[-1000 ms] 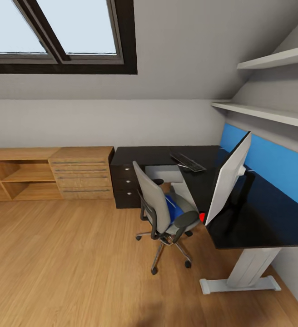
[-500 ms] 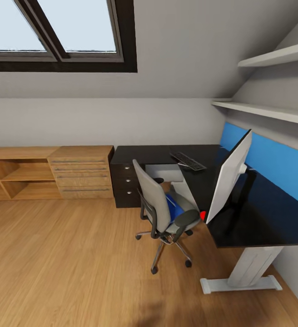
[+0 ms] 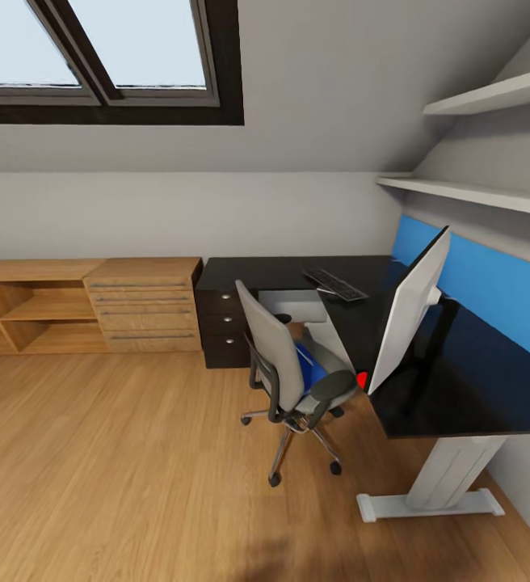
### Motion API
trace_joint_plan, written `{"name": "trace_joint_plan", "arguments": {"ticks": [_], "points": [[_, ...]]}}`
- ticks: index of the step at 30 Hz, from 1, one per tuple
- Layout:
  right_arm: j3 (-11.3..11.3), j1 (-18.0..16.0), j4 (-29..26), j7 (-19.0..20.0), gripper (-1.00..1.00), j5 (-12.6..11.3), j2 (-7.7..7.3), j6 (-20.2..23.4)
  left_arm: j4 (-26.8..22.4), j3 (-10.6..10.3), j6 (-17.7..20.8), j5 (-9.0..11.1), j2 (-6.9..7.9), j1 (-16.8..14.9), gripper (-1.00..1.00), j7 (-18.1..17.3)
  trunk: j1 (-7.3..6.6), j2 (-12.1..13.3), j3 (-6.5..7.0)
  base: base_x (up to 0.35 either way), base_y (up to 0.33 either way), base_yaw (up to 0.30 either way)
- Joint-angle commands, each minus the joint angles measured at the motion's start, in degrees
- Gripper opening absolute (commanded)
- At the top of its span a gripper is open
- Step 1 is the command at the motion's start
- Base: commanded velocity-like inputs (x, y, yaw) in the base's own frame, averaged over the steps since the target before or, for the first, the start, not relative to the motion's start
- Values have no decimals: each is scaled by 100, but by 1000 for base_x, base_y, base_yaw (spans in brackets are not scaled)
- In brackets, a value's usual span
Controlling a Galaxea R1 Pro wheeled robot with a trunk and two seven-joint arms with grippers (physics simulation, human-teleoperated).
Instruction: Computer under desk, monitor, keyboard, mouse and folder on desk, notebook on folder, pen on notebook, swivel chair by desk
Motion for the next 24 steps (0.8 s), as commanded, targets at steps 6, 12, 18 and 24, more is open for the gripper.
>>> {"name": "trace_joint_plan", "arguments": {"ticks": [6,12,18,24], "points": [[-19,-3,3,-29,100,49,3,-13,2,-10,91,13,3,-59,100,173,133,-246,-114,0,0,0],[-18,-3,3,-30,100,49,3,-15,2,-10,858,25,154,-347,100,200,264,-487,-222,0,0,0],[-19,-3,3,-31,100,49,1,-14,0,-10,1226,51,315,-455,100,198,396,-727,-330,0,0,0],[-19,-3,3,-31,100,49,-5,-22,-63,-5,1229,60,342,-478,100,189,528,-968,-438,0,0,0]]}}
